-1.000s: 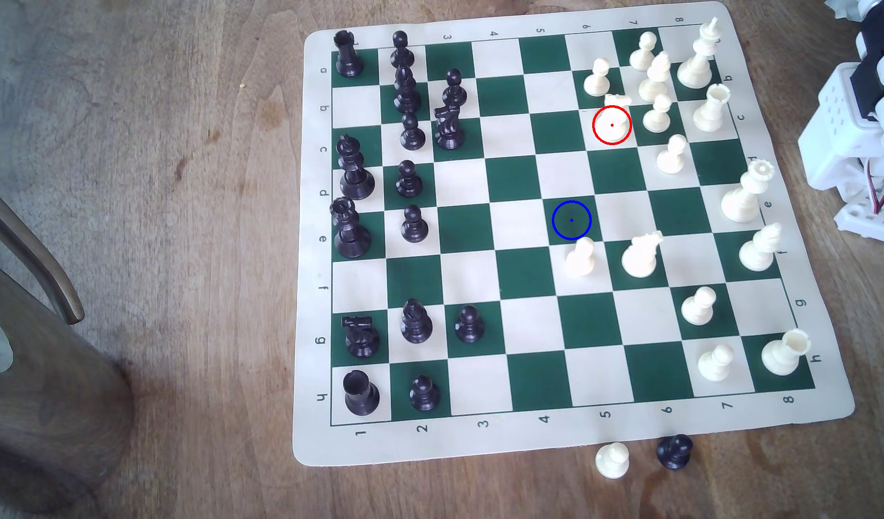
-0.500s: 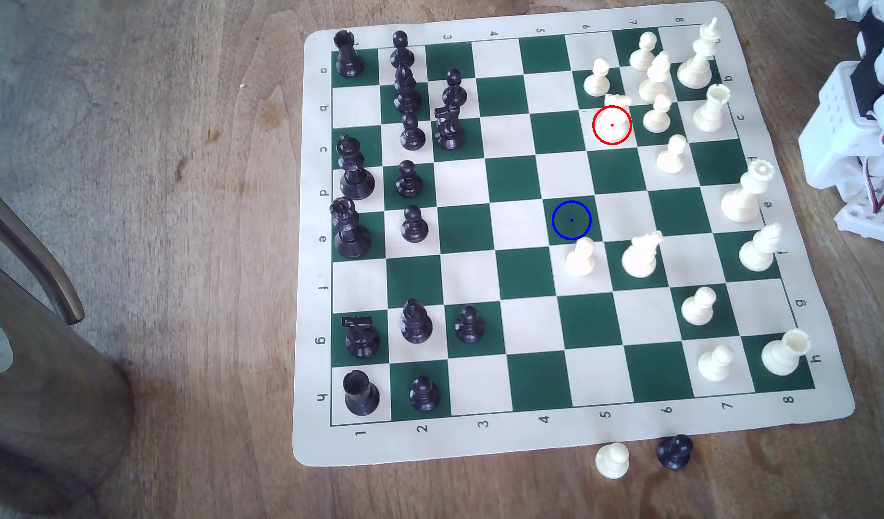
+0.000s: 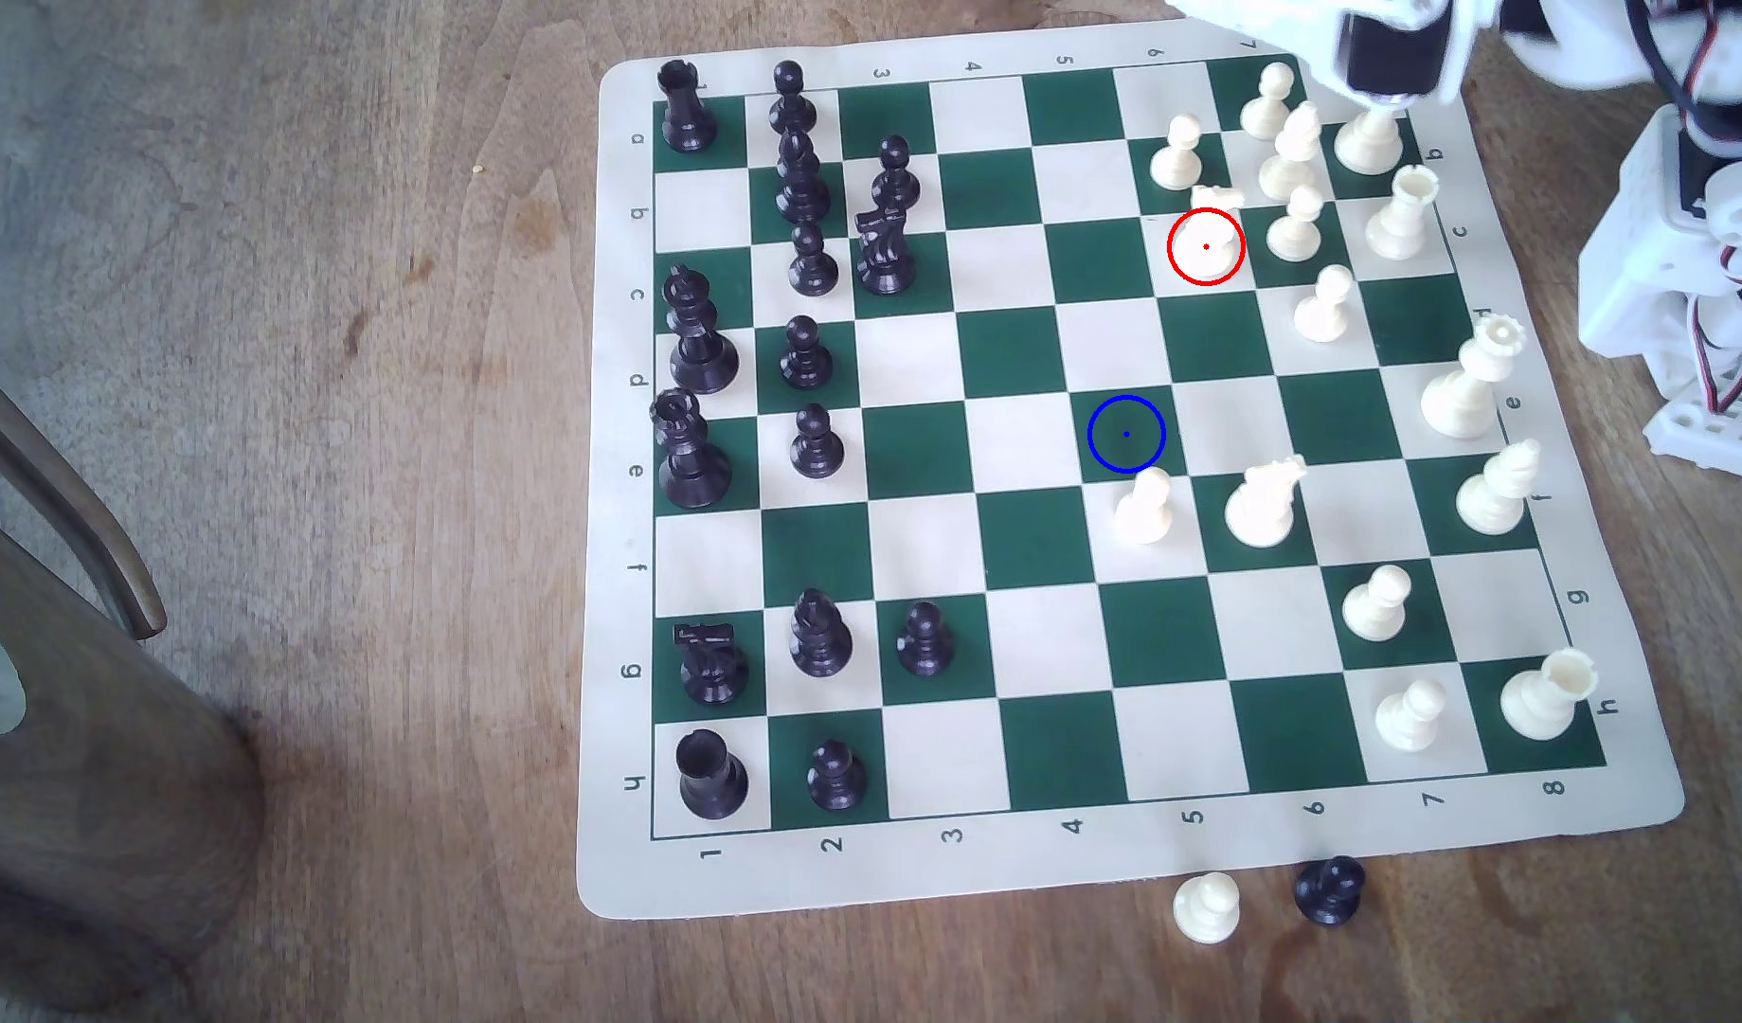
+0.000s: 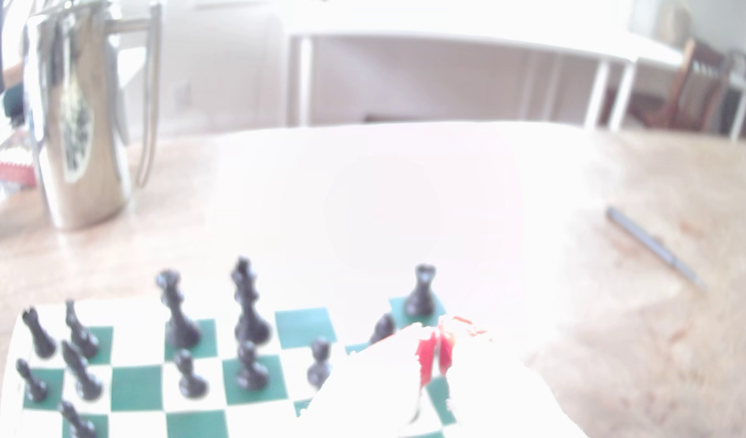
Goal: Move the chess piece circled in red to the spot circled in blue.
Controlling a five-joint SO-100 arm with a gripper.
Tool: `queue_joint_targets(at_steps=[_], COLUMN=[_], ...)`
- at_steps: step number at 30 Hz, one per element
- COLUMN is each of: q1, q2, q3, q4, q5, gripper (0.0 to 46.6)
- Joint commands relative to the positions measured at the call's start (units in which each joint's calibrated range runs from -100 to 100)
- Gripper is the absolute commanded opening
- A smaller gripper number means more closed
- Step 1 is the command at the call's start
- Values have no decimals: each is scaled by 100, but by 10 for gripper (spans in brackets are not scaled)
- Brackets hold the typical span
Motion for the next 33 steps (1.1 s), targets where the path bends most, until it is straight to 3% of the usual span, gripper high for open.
queue_joint_targets(at_steps=[1, 2, 3, 6, 8, 17, 23, 33], q1=[44, 29, -10, -112, -96, 232, 224, 185], q2=[990, 1160, 1321, 1609, 2340, 3944, 4139, 4581], q3=[-2454, -2745, -3189, -3642, -4005, -3932, -3842, -2890], q4=[2283, 2619, 3135, 3766, 4486, 4748, 4781, 3741], q5=[-527, -640, -825, -894, -796, -659, -576, -552], gripper=[3, 12, 53, 107, 124, 122, 148, 140])
